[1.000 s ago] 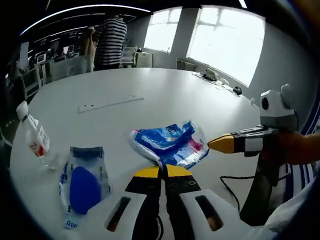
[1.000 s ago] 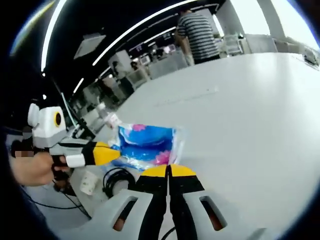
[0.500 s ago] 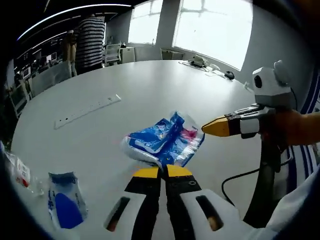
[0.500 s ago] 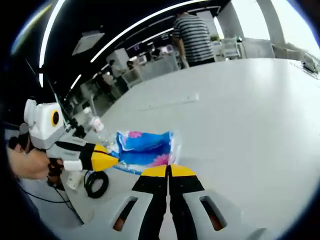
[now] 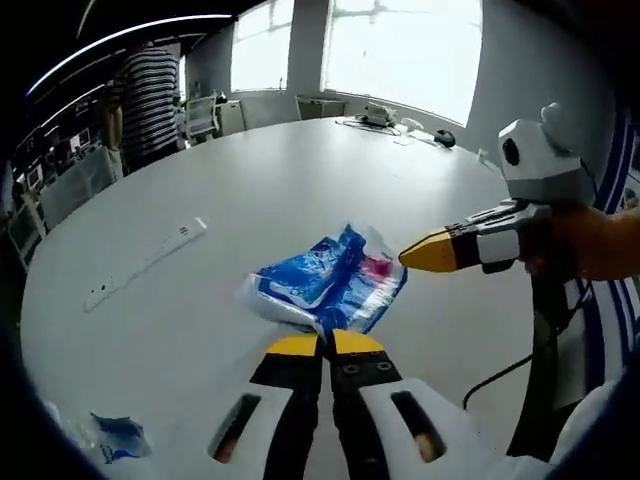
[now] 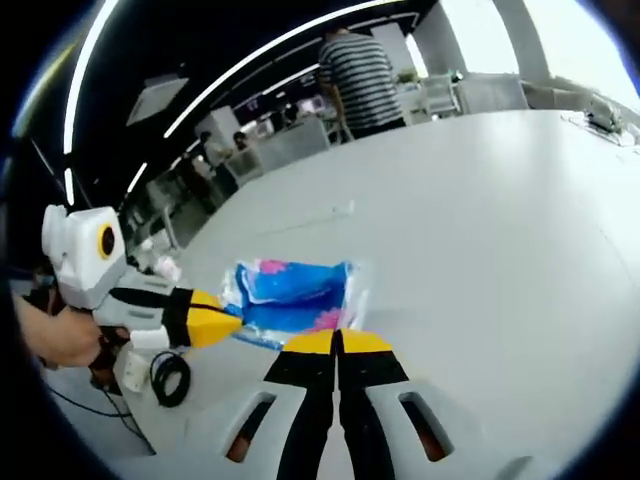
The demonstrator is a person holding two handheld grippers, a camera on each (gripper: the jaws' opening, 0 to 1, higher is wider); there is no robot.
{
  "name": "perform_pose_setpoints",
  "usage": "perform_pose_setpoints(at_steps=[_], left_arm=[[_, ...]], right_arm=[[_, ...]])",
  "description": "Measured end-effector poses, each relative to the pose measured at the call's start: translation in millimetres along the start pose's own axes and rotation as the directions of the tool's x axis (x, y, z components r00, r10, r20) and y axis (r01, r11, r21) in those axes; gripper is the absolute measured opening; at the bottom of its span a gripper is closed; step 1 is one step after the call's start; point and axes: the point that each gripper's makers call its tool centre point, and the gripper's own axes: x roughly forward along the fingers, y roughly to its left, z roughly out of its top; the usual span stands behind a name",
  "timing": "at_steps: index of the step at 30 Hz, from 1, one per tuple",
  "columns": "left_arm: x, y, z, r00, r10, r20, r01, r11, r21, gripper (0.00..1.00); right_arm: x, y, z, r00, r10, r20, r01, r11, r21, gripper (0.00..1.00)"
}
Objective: Arrange the tabletop items into an orderly group along one side of the table until the central work area is clear of visible clutter.
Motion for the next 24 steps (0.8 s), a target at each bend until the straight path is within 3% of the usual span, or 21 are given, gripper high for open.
perform_pose_setpoints(at_steps=[1, 7, 11, 13, 19, 21, 24], left_arm=[[5.2, -1.5, 1.7, 1.000, -0.002, -0.006, 0.002, 0.999, 0.051, 0.00], [24.5, -7.3, 12.0, 1.000, -0.024, -0.003, 0.024, 1.000, 0.004, 0.00], [35.8, -5.8, 13.3, 0.999, -0.032, -0.015, 0.032, 0.999, 0.017, 0.00], [41.1, -5.5, 15.8, 0.999, -0.041, -0.004, 0.041, 0.999, -0.025, 0.00], [59.3, -11.2, 11.1, 0.998, -0.062, -0.020, 0.062, 0.998, -0.019, 0.00], [63.8, -14.1, 8.6, 0.997, -0.067, -0.029, 0.068, 0.998, 0.018, 0.00], [70.3, -14.1, 5.9, 0.996, -0.082, -0.033, 0.080, 0.995, -0.059, 0.00]], right_arm=[[1.2, -5.1, 3.0, 1.000, -0.004, -0.002, 0.004, 1.000, -0.002, 0.00], [5.8, -26.9, 11.9, 1.000, -0.025, -0.006, 0.025, 1.000, -0.012, 0.00], [9.8, -37.8, 14.1, 0.999, -0.035, -0.011, 0.035, 0.999, -0.005, 0.00], [12.6, -43.1, 14.6, 0.999, -0.039, -0.013, 0.039, 0.999, 0.002, 0.00], [19.8, -53.8, 10.5, 0.998, -0.057, -0.036, 0.057, 0.998, 0.003, 0.00], [25.5, -59.7, 8.4, 0.998, -0.058, -0.040, 0.058, 0.998, 0.009, 0.00], [28.6, -63.3, 3.9, 0.997, -0.061, -0.050, 0.062, 0.998, 0.015, 0.00]])
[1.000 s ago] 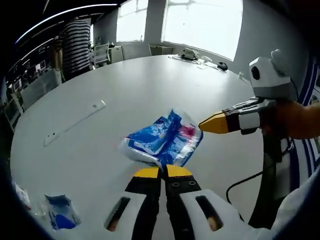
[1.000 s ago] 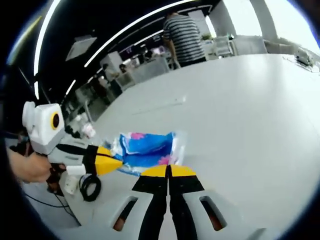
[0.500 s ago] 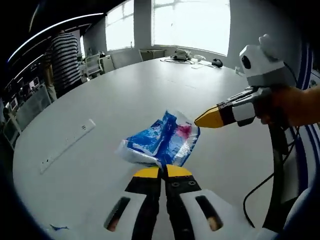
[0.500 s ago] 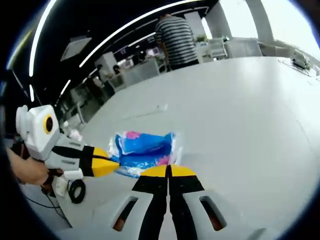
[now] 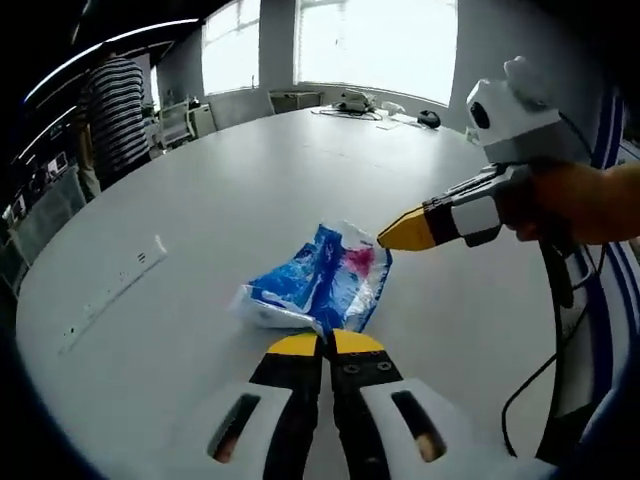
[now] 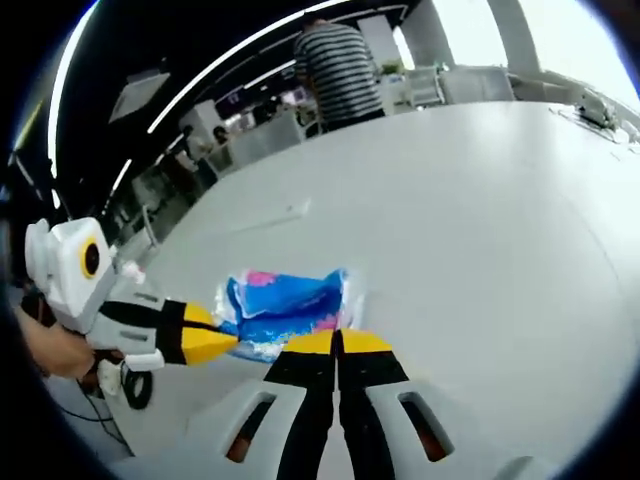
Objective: Arrange the tabletop items into an orderly group along one side of the table until the central work area is clear of visible clutter.
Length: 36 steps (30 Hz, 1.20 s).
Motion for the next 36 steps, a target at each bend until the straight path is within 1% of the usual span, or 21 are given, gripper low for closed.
perform_pose_setpoints(at_steps=[2, 4, 6, 7, 9, 11, 13, 15, 16, 19, 20, 21, 23, 25, 29, 32, 36], left_arm=[[3.8, 5.0, 1.2, 1.000, 0.010, 0.004, -0.010, 1.000, 0.002, 0.00], [6.4, 2.4, 2.1, 1.000, -0.004, 0.002, 0.004, 1.000, 0.003, 0.00], [9.9, 0.2, 2.3, 1.000, -0.008, -0.004, 0.009, 0.999, 0.033, 0.00], [11.5, -0.4, 1.5, 1.000, -0.012, -0.007, 0.012, 0.999, 0.030, 0.00], [12.7, -0.9, -0.6, 1.000, -0.012, -0.007, 0.012, 1.000, 0.004, 0.00], [15.5, 1.8, -8.7, 0.999, 0.004, -0.032, -0.004, 1.000, -0.011, 0.00], [17.3, 0.4, -14.9, 0.999, -0.005, -0.036, 0.001, 0.996, -0.087, 0.00], [18.3, 1.7, -20.5, 0.999, -0.009, -0.044, 0.004, 0.991, -0.132, 0.01], [19.6, 2.2, -24.3, 0.998, -0.016, -0.054, 0.008, 0.990, -0.140, 0.01], [19.8, 3.6, -28.7, 0.998, -0.012, -0.063, 0.003, 0.990, -0.139, 0.02], [20.2, 3.1, -30.7, 0.997, -0.022, -0.068, 0.011, 0.988, -0.155, 0.02], [20.1, 4.4, -33.1, 0.997, -0.023, -0.067, 0.010, 0.982, -0.188, 0.02], [20.2, 7.7, -36.5, 0.998, -0.015, -0.067, 0.001, 0.977, -0.213, 0.02], [19.7, 7.4, -38.4, 0.998, -0.019, -0.062, 0.003, 0.967, -0.256, 0.02], [20.8, 4.2, -40.3, 0.997, -0.032, -0.070, 0.013, 0.967, -0.255, 0.02], [23.0, 3.4, -45.6, 0.995, -0.037, -0.088, 0.013, 0.965, -0.261, 0.02], [22.3, 5.0, -46.1, 0.996, -0.033, -0.083, 0.009, 0.961, -0.277, 0.03]], right_arm=[[-1.4, -2.0, -2.6, 1.000, -0.007, -0.008, 0.007, 1.000, 0.001, 0.00], [-2.9, -4.8, -3.0, 1.000, -0.011, -0.007, 0.012, 1.000, 0.007, 0.00], [-3.7, -7.5, -3.5, 1.000, -0.014, -0.007, 0.014, 1.000, 0.010, 0.00], [-3.5, -13.4, -4.4, 1.000, -0.017, -0.013, 0.017, 1.000, 0.008, 0.00], [-1.8, -14.2, -7.1, 1.000, -0.017, -0.019, 0.017, 1.000, 0.005, 0.00], [2.5, -13.9, -10.3, 1.000, -0.010, -0.029, 0.010, 1.000, -0.002, 0.00], [5.8, -12.4, -14.9, 0.999, -0.012, -0.043, 0.011, 1.000, -0.013, 0.00], [8.3, -13.1, -19.1, 0.998, -0.014, -0.054, 0.013, 1.000, -0.011, 0.00], [8.7, -13.3, -19.9, 0.998, -0.015, -0.057, 0.015, 1.000, -0.010, 0.00], [13.0, -19.4, -27.6, 0.997, -0.024, -0.072, 0.024, 1.000, 0.004, 0.00], [13.7, -20.9, -30.5, 0.997, -0.028, -0.077, 0.029, 1.000, 0.008, 0.00], [13.6, -21.7, -33.1, 0.996, -0.030, -0.083, 0.032, 0.999, 0.015, 0.00], [15.2, -23.2, -37.6, 0.996, -0.028, -0.088, 0.031, 0.999, 0.029, 0.00], [16.3, -24.2, -41.5, 0.995, -0.030, -0.097, 0.033, 0.999, 0.034, 0.00], [17.3, -22.6, -42.1, 0.994, -0.025, -0.104, 0.030, 0.999, 0.044, 0.00], [18.4, -21.1, -42.8, 0.994, -0.023, -0.109, 0.027, 0.999, 0.038, 0.00], [21.1, -24.3, -44.4, 0.993, -0.026, -0.117, 0.030, 0.999, 0.040, 0.00]])
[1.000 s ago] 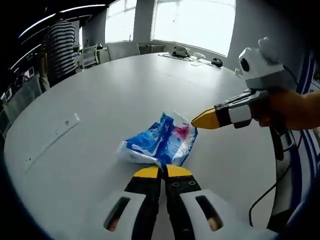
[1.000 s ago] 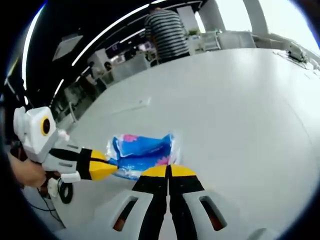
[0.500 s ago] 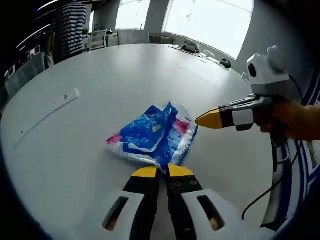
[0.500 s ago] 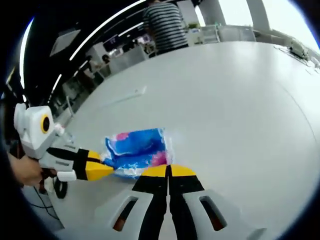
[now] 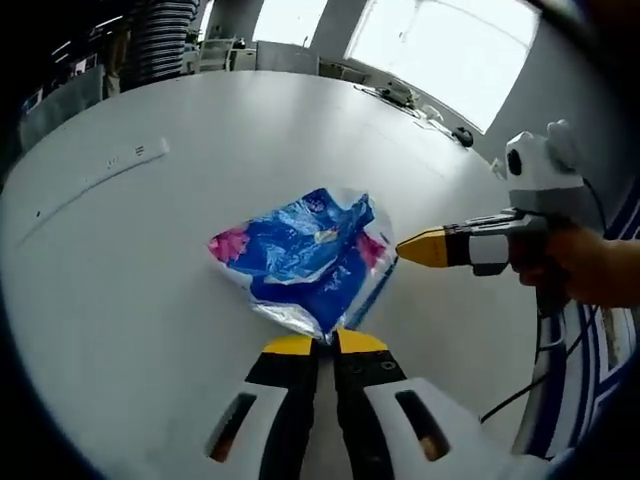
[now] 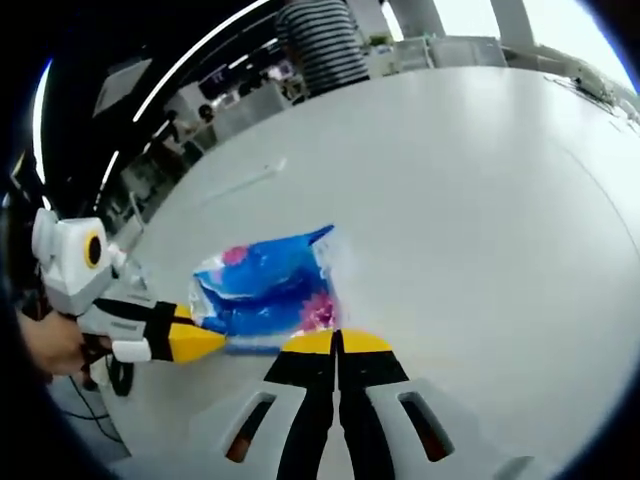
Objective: Arrange the tabletop items into an orderly group along one side of the table until the central work area is clear of visible clutter.
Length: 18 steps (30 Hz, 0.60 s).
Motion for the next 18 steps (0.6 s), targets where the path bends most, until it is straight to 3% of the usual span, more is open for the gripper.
perform_pose_setpoints(at_steps=[12, 18], left_arm=[[0.3, 9.4, 5.2, 1.000, 0.011, 0.007, -0.011, 1.000, -0.002, 0.03], [1.1, 6.6, 9.5, 1.000, 0.007, 0.017, -0.007, 1.000, 0.013, 0.12]], right_arm=[[6.7, 1.7, 1.8, 1.000, 0.002, -0.004, -0.002, 1.000, -0.014, 0.00], [7.4, 1.4, 1.3, 1.000, 0.002, 0.011, -0.002, 1.000, 0.004, 0.00]])
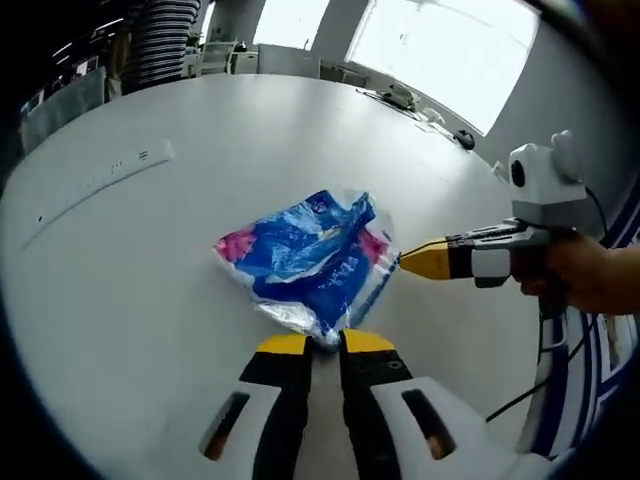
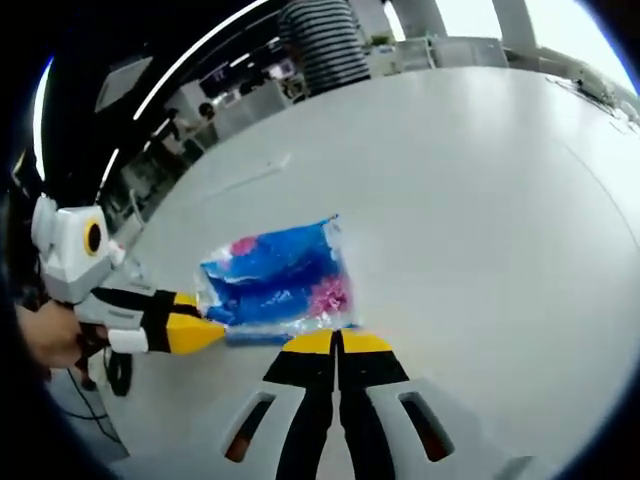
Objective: Arrange the tabletop items into an orderly group along one side of the table until the central work area is clear of visible clutter.
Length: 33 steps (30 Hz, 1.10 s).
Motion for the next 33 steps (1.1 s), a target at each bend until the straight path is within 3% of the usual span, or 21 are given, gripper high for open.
perform_pose_setpoints(at_steps=[9, 11, 14, 19, 23, 26, 29, 33], left_arm=[[-7.7, 7.6, 3.5, 0.999, 0.031, 0.022, -0.031, 1.000, -0.001, 0.27], [-9.2, 9.5, 3.7, 0.999, 0.038, 0.022, -0.038, 0.999, 0.000, 0.27], [-12.6, 12.0, 4.0, 0.999, 0.042, 0.031, -0.041, 0.999, -0.016, 0.26], [-16.1, 10.3, 2.1, 0.999, 0.040, 0.034, -0.040, 0.999, -0.016, 0.26], [-14.7, 8.4, 2.7, 0.998, 0.036, 0.042, -0.034, 0.998, -0.047, 0.26], [-13.6, 6.8, 4.2, 0.998, 0.041, 0.051, -0.037, 0.996, -0.085, 0.24], [-10.7, 7.5, 2.4, 0.998, 0.042, 0.037, -0.038, 0.994, -0.100, 0.21], [-9.4, 12.2, -0.1, 0.998, 0.054, 0.025, -0.049, 0.985, -0.163, 0.15]], right_arm=[[-2.0, 19.5, -5.5, 0.999, 0.040, 0.015, -0.040, 0.999, -0.005, 0.00], [-3.2, 23.0, -13.3, 0.999, 0.042, -0.009, -0.042, 0.999, -0.009, 0.00], [-6.6, 22.5, -14.4, 0.999, 0.027, 0.016, -0.027, 0.999, -0.028, 0.02], [-15.5, -0.7, 5.0, 0.994, -0.052, 0.094, 0.059, 0.995, -0.075, 0.17], [-13.3, -18.3, 16.3, 0.993, -0.073, 0.092, 0.080, 0.994, -0.073, 0.23], [-7.2, -7.2, 23.4, 0.997, -0.013, 0.077, 0.021, 0.993, -0.112, 0.22], [-1.4, -11.5, 24.7, 0.998, -0.037, 0.056, 0.045, 0.989, -0.141, 0.18], [3.5, -13.5, 12.0, 0.999, -0.039, 0.003, 0.039, 0.989, -0.143, 0.02]])
